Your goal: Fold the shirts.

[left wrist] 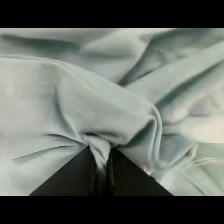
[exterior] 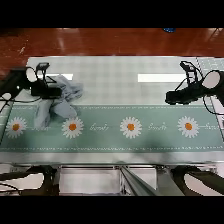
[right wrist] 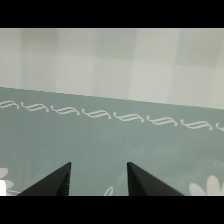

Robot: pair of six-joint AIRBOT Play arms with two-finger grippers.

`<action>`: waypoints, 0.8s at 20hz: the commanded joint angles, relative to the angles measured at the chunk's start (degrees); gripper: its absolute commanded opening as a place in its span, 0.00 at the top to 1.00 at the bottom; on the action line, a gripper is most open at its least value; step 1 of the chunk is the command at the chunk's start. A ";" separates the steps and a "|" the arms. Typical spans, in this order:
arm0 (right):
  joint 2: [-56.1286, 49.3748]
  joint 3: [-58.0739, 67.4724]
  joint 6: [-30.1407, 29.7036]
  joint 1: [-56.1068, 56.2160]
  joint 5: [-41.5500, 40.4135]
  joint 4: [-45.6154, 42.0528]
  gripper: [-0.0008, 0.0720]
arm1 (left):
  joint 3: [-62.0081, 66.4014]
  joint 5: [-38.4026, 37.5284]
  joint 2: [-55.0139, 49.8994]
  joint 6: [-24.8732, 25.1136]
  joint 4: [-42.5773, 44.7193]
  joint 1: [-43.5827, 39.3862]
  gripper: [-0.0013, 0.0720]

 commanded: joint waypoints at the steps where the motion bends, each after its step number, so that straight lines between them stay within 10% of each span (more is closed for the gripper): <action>1: 3.13 0.07 0.87 0.07 1.46 0.87 0.43 | 8.63 1.51 5.25 4.83 -17.14 0.00 0.95; 4: 9.33 0.07 0.90 0.07 2.05 0.83 0.43 | 15.67 8.68 12.87 9.16 -32.28 0.02 0.95; 16: 34.91 0.07 2.21 0.07 2.67 3.37 0.43 | 45.29 8.52 21.64 8.96 -39.45 -12.50 0.95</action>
